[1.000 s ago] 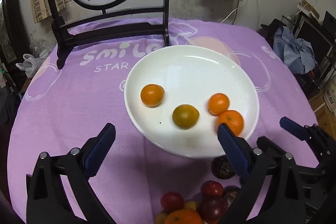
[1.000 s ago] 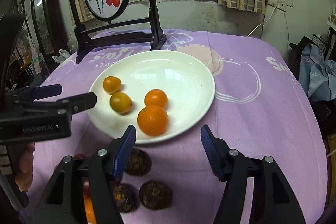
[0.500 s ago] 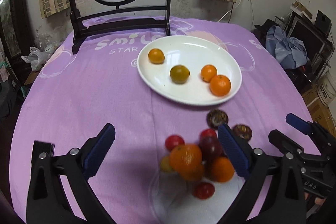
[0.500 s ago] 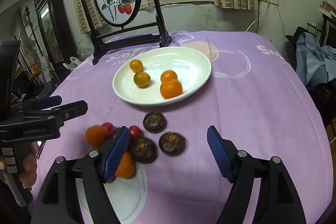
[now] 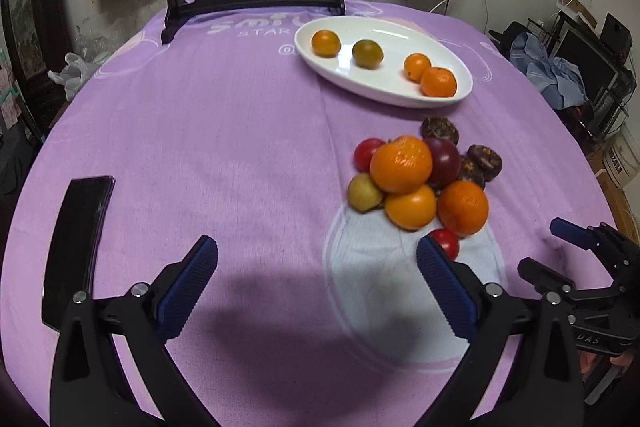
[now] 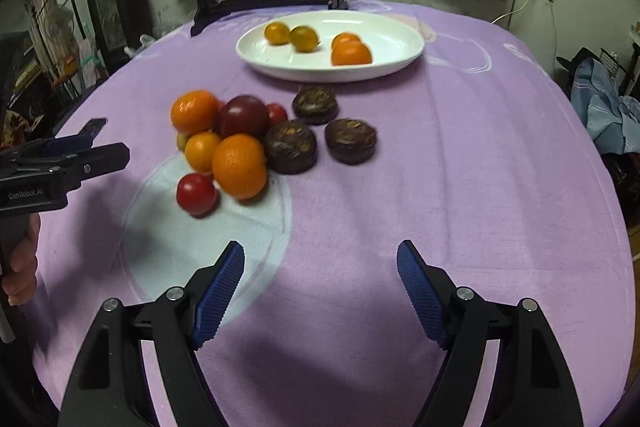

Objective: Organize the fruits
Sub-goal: 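Withdraw both open tools from the plate toward the fruit pile, then grasp an orange with the right tool while the left grasps a red cherry tomato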

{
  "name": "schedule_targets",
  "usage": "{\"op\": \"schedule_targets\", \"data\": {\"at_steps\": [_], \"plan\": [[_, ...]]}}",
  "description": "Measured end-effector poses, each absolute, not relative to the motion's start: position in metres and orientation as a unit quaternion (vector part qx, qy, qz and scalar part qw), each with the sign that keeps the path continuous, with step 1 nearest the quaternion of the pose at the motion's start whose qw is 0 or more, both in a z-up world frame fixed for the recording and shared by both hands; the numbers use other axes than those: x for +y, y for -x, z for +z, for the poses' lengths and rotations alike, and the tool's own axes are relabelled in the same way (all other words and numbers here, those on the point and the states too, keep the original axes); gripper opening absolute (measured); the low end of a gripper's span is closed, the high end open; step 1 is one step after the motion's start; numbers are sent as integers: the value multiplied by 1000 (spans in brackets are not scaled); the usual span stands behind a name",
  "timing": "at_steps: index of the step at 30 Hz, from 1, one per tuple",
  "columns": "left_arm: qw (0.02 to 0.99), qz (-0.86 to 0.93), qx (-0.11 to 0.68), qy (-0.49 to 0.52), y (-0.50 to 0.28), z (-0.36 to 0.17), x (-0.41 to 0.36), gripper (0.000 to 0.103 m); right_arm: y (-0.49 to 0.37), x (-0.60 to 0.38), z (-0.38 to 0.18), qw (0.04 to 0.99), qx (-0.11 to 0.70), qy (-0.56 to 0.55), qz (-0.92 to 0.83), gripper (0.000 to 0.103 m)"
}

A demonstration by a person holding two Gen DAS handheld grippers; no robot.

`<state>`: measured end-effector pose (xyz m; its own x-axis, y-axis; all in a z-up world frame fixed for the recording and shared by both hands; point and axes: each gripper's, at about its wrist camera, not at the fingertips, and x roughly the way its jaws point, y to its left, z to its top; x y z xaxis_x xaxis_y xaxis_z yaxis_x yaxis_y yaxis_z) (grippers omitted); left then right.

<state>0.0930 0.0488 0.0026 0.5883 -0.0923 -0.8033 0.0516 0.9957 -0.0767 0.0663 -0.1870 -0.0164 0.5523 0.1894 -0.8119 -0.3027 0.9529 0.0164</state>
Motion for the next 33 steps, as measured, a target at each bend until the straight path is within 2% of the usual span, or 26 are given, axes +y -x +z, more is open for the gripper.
{"op": "schedule_targets", "data": {"at_steps": [6,9,10,11,22,25,33], "plan": [[889,-26,456,28,-100,-16,63,98,-70,-152,-20,872,454,86,165,78],[884,-26,466,24,-105,-23,65,98,-83,-140,-23,869,460,90,157,65],[884,-26,466,23,-105,-23,65,98,-88,-139,-25,868,463,90,154,55],[886,-27,462,26,-104,-22,66,98,-93,-136,-26,866,469,88,149,51],[886,-39,462,8,-100,-23,57,98,-117,-104,-32,860,480,76,154,49],[884,-38,466,9,-101,-25,57,98,-122,-105,-29,864,476,58,155,39],[880,-45,473,22,-103,-29,59,98,-102,-136,-22,869,464,29,166,39]]}}
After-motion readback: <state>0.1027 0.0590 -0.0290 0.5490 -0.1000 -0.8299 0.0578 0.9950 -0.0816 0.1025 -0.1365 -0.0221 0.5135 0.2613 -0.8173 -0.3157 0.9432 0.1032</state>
